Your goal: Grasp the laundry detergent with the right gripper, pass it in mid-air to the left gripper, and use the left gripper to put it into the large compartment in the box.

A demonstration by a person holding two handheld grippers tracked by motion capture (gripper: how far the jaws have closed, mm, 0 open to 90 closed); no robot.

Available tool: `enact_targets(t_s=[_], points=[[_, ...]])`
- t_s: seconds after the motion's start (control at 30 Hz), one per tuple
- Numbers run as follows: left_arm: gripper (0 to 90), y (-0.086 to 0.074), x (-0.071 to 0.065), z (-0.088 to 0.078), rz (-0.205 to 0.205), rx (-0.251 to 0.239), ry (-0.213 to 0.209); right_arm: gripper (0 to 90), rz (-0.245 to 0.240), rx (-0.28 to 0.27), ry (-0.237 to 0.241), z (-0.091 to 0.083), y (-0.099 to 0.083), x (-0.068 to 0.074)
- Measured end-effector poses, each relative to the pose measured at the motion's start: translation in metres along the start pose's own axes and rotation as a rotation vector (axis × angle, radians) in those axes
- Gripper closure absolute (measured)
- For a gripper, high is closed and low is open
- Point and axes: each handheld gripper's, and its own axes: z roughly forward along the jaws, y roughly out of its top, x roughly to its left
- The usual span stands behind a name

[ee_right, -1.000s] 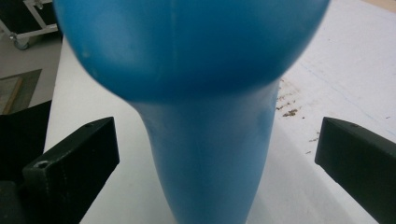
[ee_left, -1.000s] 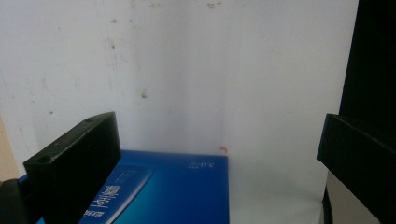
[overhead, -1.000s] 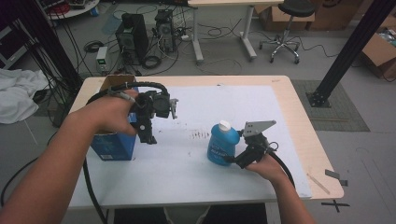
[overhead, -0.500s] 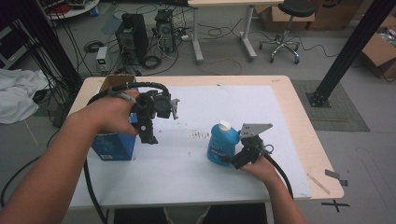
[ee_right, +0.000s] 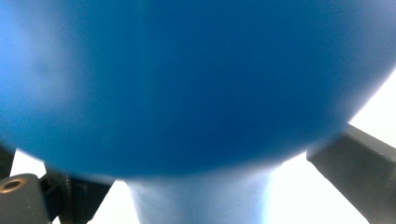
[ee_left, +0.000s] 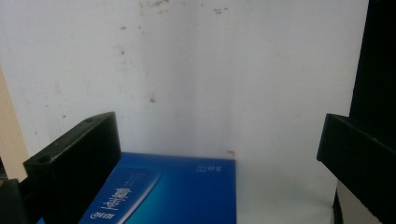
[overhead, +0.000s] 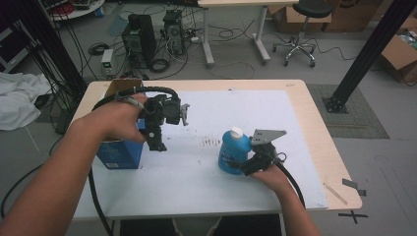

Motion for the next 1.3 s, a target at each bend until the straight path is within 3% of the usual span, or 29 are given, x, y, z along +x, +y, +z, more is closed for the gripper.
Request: enact_targets(t_s=[1.3], points=[[0.1, 0.0015, -0.0006, 0.0025, 0.000, 0.011, -0.001, 25.1, -0.015, -0.033, 0.013, -0.0006, -0.0046, 0.0016]])
